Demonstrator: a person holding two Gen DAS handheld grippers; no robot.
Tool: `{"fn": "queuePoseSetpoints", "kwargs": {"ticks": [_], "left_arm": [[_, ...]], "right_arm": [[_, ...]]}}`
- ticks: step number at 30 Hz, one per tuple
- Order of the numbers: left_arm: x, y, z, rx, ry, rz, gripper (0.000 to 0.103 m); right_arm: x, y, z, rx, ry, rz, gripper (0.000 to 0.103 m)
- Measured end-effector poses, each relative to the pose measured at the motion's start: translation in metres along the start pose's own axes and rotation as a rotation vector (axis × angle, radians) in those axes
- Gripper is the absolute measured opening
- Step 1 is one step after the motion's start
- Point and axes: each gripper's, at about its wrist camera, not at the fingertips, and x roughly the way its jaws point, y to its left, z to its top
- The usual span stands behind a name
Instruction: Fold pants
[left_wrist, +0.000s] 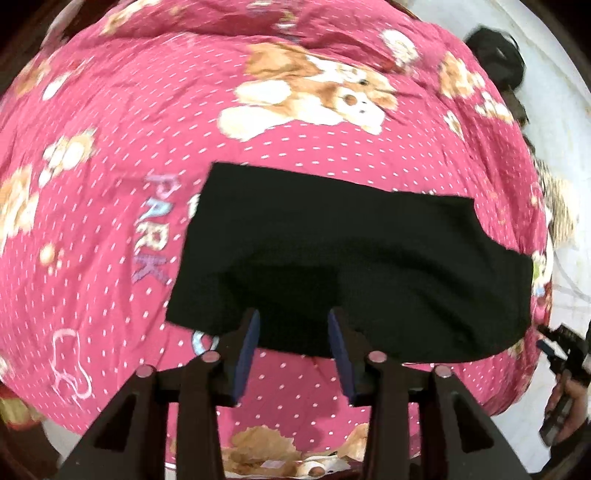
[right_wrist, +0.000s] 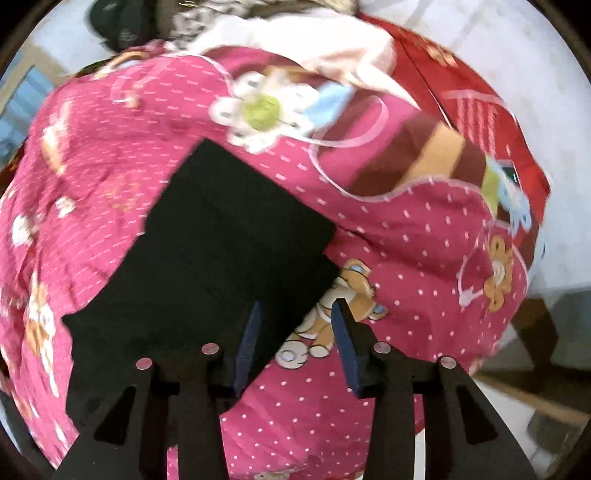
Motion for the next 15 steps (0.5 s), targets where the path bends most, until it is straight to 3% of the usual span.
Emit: {"fn": "queuePoseSetpoints", "kwargs": {"ticks": [8,12,15], "left_arm": [[0.005,0.039,-0.013,-0.139,0.002,-0.048,0.05],[0.028,0.034,-0.004,-0.131,0.026,-0.083,0.056],[0.054,0.036,0.008,-0.173,0.049,-0.062,0.056]], "right_arm": [[-0.007,0.09,-0.043,-0.375,0.043,0.154,0.041],[0.003,0.125,-0.065,-0.465,0.11,0.196,0.041],[0.007,0.147,-0.075,-0.523,0.143,0.218,0.041]]}}
